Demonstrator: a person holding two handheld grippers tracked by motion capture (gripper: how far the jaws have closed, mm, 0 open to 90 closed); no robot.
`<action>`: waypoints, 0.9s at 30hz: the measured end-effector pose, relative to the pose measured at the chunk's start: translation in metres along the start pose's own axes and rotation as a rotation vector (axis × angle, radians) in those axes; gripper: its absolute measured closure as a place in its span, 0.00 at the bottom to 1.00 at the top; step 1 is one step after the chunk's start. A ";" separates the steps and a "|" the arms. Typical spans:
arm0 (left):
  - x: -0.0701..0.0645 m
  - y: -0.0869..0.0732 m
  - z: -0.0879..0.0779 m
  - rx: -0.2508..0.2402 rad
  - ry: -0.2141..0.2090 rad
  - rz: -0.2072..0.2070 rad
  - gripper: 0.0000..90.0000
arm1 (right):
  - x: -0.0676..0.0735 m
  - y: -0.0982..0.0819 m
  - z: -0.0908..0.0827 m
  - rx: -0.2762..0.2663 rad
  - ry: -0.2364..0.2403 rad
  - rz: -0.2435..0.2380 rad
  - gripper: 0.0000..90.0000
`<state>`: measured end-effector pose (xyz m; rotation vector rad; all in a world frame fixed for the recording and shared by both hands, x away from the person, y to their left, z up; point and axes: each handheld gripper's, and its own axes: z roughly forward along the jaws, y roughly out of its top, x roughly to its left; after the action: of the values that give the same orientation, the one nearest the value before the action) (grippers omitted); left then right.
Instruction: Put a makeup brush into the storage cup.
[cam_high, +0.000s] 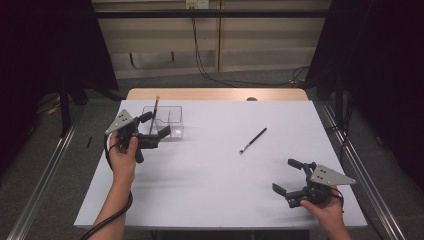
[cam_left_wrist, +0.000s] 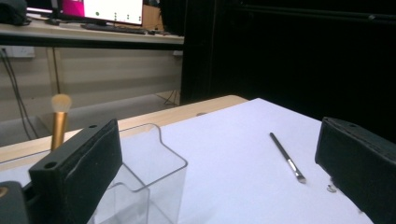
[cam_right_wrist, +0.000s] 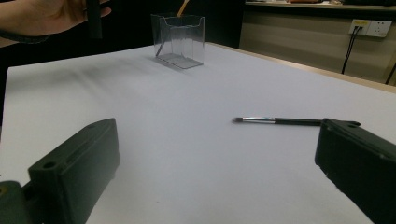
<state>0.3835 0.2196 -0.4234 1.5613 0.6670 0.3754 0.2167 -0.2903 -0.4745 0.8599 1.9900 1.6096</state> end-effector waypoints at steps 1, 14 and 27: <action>-0.001 0.000 0.000 0.004 0.000 0.000 0.00 | 0.000 0.000 0.000 -0.001 0.000 0.001 0.00; -0.010 -0.008 -0.006 0.001 -0.042 0.026 0.00 | 0.000 0.000 0.000 -0.001 -0.002 0.000 0.00; -0.014 -0.016 -0.017 0.014 -0.057 0.040 0.00 | 0.001 0.001 0.000 0.001 0.001 -0.002 0.00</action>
<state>0.3598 0.2246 -0.4349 1.5945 0.5963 0.3552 0.2165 -0.2896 -0.4736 0.8577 1.9920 1.6081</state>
